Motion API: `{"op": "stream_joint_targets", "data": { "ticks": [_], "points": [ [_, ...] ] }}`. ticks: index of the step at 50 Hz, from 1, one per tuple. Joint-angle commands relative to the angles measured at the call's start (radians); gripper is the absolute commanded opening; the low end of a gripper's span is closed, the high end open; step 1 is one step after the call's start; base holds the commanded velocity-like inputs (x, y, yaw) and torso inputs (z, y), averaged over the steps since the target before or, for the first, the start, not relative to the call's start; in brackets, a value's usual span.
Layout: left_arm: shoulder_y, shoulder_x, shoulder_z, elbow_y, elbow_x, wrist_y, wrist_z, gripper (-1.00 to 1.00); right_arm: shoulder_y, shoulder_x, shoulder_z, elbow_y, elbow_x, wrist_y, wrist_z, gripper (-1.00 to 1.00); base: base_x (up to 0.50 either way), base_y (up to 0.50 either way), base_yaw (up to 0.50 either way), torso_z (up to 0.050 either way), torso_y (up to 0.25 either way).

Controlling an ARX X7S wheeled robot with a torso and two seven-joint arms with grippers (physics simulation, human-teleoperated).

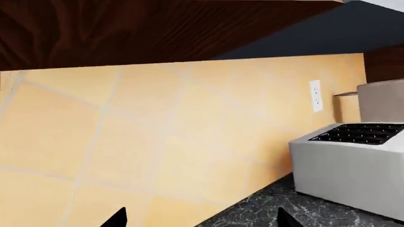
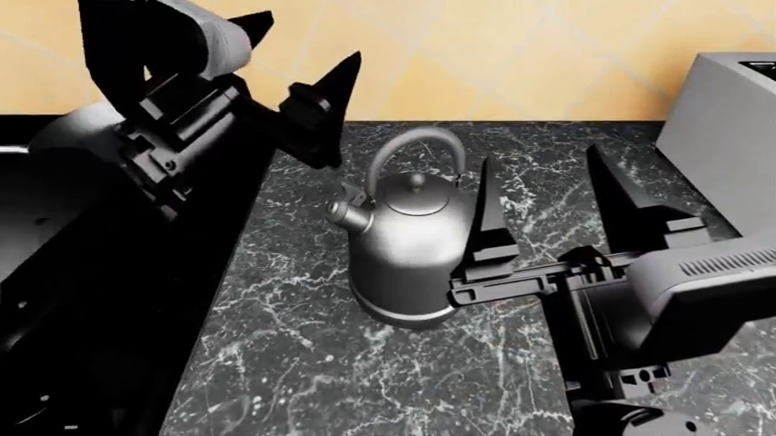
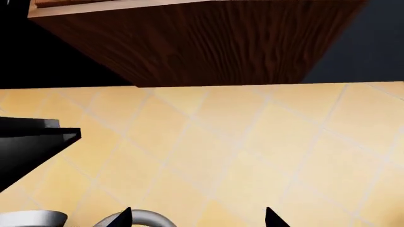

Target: Pick the kettle from the counter and place it on a stove burner. Then turn the burner on.

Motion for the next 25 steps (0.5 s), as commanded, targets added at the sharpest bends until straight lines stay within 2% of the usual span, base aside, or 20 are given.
{"op": "stream_joint_targets", "data": {
  "ticks": [1, 12, 25],
  "points": [
    [-0.183, -0.109, 0.090, -0.150, -0.099, -0.152, 0.195, 1.00, 0.004, 0.005, -0.008, 0.018, 0.008, -0.002, 0.009, 1.00, 0.00, 0.00, 0.00, 0.000, 0.000],
    [-0.185, -0.152, 0.208, -0.232, -0.060, -0.118, 0.315, 1.00, 0.009, 0.014, -0.024, 0.026, 0.008, 0.007, 0.018, 1.00, 0.00, 0.00, 0.00, 0.000, 0.000],
    [-0.169, -0.145, 0.234, -0.249, -0.065, -0.099, 0.343, 1.00, 0.012, 0.022, -0.034, 0.026, 0.013, 0.011, 0.029, 1.00, 0.00, 0.00, 0.00, 0.000, 0.000]
  ]
}}
